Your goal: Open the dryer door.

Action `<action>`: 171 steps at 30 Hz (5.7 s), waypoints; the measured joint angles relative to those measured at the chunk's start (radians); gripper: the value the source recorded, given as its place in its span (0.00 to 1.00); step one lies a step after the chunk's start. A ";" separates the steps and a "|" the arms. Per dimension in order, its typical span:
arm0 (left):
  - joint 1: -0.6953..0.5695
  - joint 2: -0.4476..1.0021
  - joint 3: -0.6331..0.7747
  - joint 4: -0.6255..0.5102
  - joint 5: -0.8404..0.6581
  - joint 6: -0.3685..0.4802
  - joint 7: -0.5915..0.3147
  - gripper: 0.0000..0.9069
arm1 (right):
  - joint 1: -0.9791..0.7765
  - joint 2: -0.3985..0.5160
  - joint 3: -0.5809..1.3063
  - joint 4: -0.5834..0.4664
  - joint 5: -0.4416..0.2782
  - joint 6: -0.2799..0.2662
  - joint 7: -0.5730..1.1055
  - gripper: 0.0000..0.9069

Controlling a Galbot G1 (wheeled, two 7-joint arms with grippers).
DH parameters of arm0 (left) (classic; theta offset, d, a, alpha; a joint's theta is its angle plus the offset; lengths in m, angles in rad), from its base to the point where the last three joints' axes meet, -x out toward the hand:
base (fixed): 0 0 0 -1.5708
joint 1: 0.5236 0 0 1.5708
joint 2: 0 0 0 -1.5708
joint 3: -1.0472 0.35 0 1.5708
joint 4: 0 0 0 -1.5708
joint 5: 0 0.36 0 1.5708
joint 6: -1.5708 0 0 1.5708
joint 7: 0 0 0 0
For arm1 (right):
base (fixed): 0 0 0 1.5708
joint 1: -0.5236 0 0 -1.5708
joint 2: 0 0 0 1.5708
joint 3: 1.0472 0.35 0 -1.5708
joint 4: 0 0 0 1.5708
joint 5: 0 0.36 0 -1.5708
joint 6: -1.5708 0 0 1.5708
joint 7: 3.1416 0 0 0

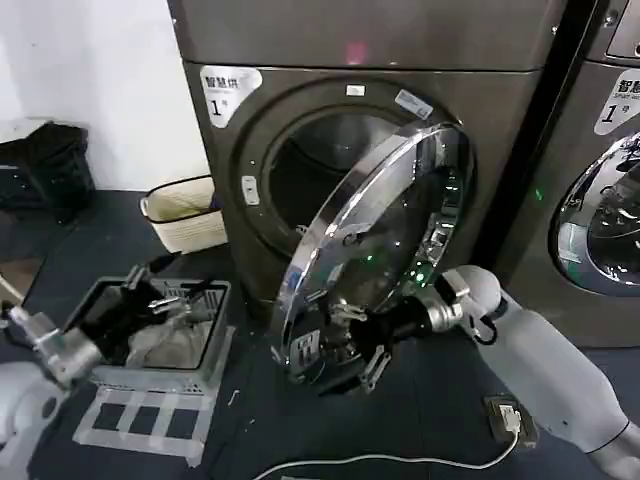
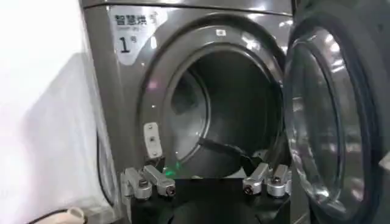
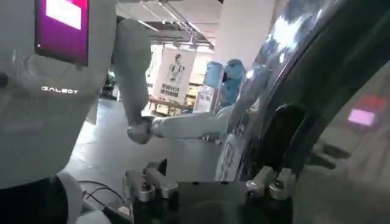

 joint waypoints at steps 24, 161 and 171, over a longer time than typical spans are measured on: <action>-0.459 -0.055 0.488 0.209 0.003 -0.024 0.073 1.00 | -0.510 -0.241 0.644 0.053 0.040 0.009 0.012 1.00; -0.091 0.501 0.330 -0.010 -1.070 0.488 -1.079 1.00 | -1.347 0.541 2.080 0.023 -0.607 0.016 1.811 1.00; -0.439 0.475 0.642 0.243 -1.284 0.488 -1.240 1.00 | -1.336 0.554 2.063 0.023 -0.607 0.059 1.787 1.00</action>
